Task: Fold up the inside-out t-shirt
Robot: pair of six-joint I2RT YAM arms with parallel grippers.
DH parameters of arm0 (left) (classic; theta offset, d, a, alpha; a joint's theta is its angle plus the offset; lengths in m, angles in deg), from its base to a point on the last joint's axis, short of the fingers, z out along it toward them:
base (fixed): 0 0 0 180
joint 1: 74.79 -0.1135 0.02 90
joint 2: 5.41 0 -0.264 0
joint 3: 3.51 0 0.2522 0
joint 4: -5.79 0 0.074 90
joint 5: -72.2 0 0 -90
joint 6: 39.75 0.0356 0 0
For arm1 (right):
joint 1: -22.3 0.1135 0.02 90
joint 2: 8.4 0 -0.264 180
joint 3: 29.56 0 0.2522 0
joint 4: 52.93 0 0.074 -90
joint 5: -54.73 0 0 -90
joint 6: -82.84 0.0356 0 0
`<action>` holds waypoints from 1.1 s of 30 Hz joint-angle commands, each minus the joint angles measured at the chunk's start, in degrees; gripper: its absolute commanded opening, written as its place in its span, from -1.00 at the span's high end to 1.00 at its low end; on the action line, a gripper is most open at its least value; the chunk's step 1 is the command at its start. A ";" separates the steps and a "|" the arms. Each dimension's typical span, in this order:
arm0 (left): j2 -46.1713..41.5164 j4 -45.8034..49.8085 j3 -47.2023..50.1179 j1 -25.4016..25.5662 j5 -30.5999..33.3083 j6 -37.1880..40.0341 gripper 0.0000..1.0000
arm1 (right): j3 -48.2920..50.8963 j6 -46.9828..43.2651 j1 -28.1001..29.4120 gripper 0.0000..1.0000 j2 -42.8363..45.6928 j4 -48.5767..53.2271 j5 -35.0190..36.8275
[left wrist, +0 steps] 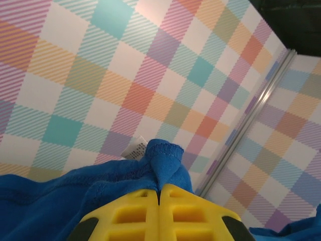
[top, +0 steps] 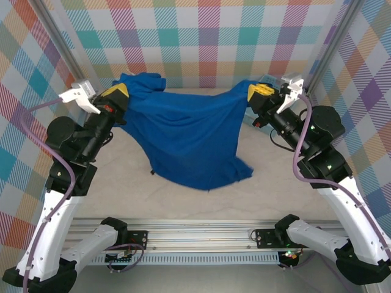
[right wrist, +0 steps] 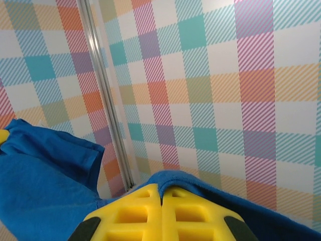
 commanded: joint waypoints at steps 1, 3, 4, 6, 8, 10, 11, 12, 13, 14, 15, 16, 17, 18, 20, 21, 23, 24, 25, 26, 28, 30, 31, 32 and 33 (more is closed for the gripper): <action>1.06 4.17 -1.28 0.66 -2.10 1.51 1.00 | -0.74 -2.57 0.09 1.00 2.09 -0.29 3.10; 2.87 5.81 -1.90 0.66 -0.44 2.02 1.00 | -0.99 -3.74 0.09 1.00 0.84 -0.49 5.31; 4.41 6.79 -2.24 0.66 0.91 2.29 1.00 | -1.08 -4.75 0.03 1.00 -0.63 -0.82 7.02; 8.66 7.25 -2.53 0.64 4.59 3.40 1.00 | -1.71 -7.08 -0.32 1.00 -5.07 -1.68 11.19; 15.53 7.51 -3.77 0.66 8.99 5.00 1.00 | -4.17 -7.98 -2.91 1.00 -12.33 -1.62 13.53; 24.38 7.60 -7.01 0.66 12.85 7.32 1.00 | -7.54 -5.71 -7.66 1.00 -20.93 -1.01 12.25; 29.77 8.06 -9.71 0.36 15.28 7.75 0.97 | -10.50 -4.95 -9.49 1.00 -26.29 -0.09 12.15; 35.39 9.43 -13.27 -0.03 16.05 8.03 0.82 | -14.86 -4.52 -10.84 1.00 -32.59 2.81 12.31; 39.84 11.92 -16.81 -0.44 15.84 8.05 0.58 | -19.83 -4.72 -11.45 0.85 -37.84 6.64 12.45; 44.38 14.89 -20.49 -0.80 14.93 7.74 0.36 | -25.67 -4.82 -11.61 0.60 -43.56 12.30 12.82; 47.68 17.32 -23.15 -1.05 13.46 7.41 0.21 | -31.18 -5.14 -11.42 0.36 -48.63 18.07 12.85; 49.10 18.54 -23.93 -1.10 12.00 7.46 0.07 | -33.76 -5.58 -11.06 0.17 -51.47 21.15 12.02; 48.99 18.63 -23.06 -1.10 11.05 7.43 -0.03 | -32.64 -6.09 -10.74 -0.01 -51.83 21.22 11.21; 47.69 17.73 -20.66 -1.10 10.33 7.35 -0.17 | -29.43 -6.98 -10.22 -0.16 -50.53 19.83 10.23; 43.81 16.36 -14.63 -1.10 10.51 6.98 -0.45 | -22.21 -6.85 -9.35 -0.33 -46.77 18.82 7.04; 41.21 15.41 -10.58 -1.18 10.44 6.49 -0.51 | -18.21 -5.88 -8.67 -0.37 -44.60 19.39 4.37; 36.38 12.81 -1.65 -1.19 9.76 4.97 -0.56 | -9.22 -4.29 -5.84 -0.42 -40.39 19.80 0.78; 33.74 11.25 3.74 -1.27 9.24 3.37 -0.56 | -4.13 -3.01 -4.05 -0.44 -38.22 19.76 -0.06; 31.49 10.79 8.63 -1.27 8.22 2.13 -0.56 | 0.63 -1.34 -2.35 -0.44 -36.41 19.83 -0.82; 29.78 8.11 12.63 -1.27 7.25 0.66 -0.56 | 4.49 0.38 -1.20 -0.44 -35.09 20.20 -1.84; 26.09 7.36 21.30 -1.19 5.56 -1.88 -0.56 | 12.68 4.55 1.38 -0.45 -32.39 21.44 -3.13; 22.78 6.67 28.50 -1.22 5.96 -4.45 -0.55 | 19.60 7.40 5.09 -0.44 -30.51 21.62 -3.25; 21.24 5.90 31.70 -1.15 6.13 -5.08 -0.55 | 21.94 8.65 7.14 -0.45 -30.17 22.08 -2.39; 20.41 5.73 33.58 -1.10 6.63 -5.38 -0.55 | 23.64 9.58 8.75 -0.45 -30.31 22.02 -1.55; 19.87 5.95 34.90 -1.16 8.03 -5.65 -0.55 | 25.27 10.56 10.26 -0.46 -30.72 21.53 -0.68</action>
